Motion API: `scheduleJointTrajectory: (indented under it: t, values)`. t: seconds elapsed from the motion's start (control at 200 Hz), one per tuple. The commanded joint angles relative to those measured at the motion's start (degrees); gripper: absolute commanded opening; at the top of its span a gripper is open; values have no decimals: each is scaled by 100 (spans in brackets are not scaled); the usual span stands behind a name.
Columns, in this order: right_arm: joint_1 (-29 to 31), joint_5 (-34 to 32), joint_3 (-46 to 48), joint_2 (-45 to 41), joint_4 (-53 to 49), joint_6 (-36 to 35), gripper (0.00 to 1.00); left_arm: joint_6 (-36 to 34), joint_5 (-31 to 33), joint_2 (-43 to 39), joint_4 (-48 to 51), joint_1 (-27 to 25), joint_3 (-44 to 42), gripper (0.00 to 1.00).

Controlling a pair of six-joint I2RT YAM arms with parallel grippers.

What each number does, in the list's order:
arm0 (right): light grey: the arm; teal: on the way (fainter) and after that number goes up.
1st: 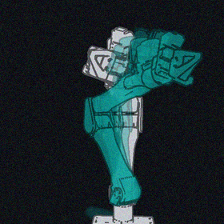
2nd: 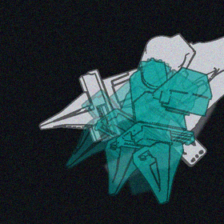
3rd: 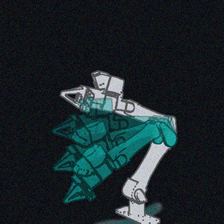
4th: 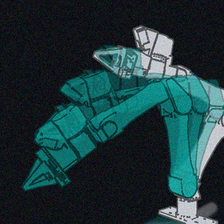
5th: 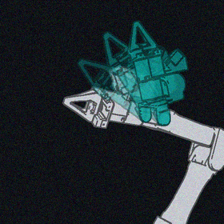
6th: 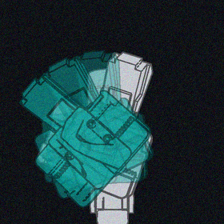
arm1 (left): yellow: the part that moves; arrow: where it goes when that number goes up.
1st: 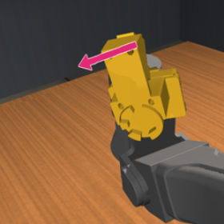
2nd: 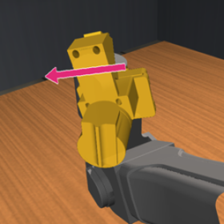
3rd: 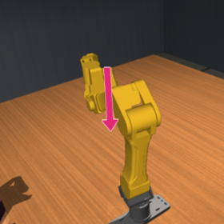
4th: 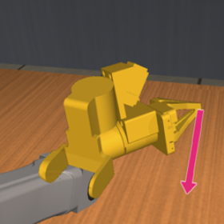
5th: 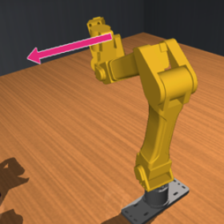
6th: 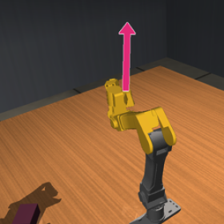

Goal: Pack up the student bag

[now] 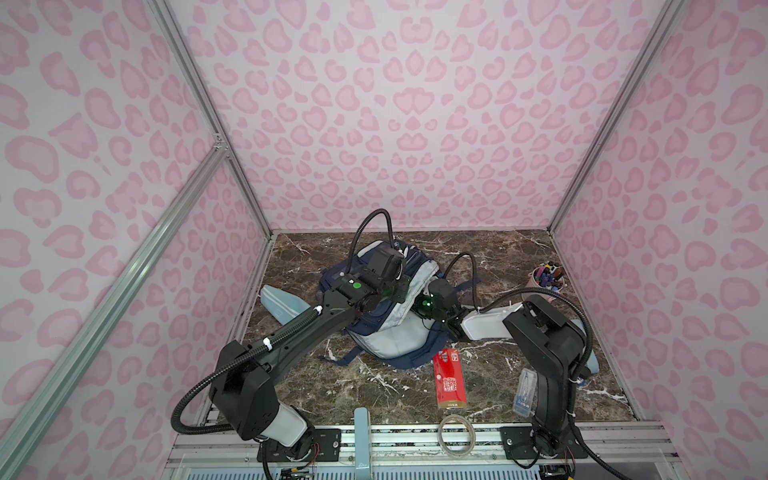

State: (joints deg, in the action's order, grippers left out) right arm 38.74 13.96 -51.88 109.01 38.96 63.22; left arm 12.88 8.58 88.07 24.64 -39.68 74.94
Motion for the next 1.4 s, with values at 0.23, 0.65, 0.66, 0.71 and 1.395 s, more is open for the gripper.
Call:
scheduleJointTrajectory:
  t: [0.23, 0.65, 0.66, 0.71, 1.395]
  values:
    - [-190, 162, 1615, -1896, -1107, -972, 62, 720, -4, 870, -622, 23, 466, 3]
    - [937, -542, 2288, -4155, -3190, -1880, 71, 1584, -348, 1596, -1473, 31, 480, 62]
    - [976, -512, 2287, -4117, -3155, -1876, 72, 1609, -348, 1552, -1489, 31, 439, 64]
    - [1134, -466, 2270, -3927, -2976, -1849, 74, 1695, -285, 1313, -1546, 31, 266, 73]
    - [120, -577, 1865, -1980, -1786, -1674, 47, 3268, -202, -2349, -2621, 1448, -4297, 82]
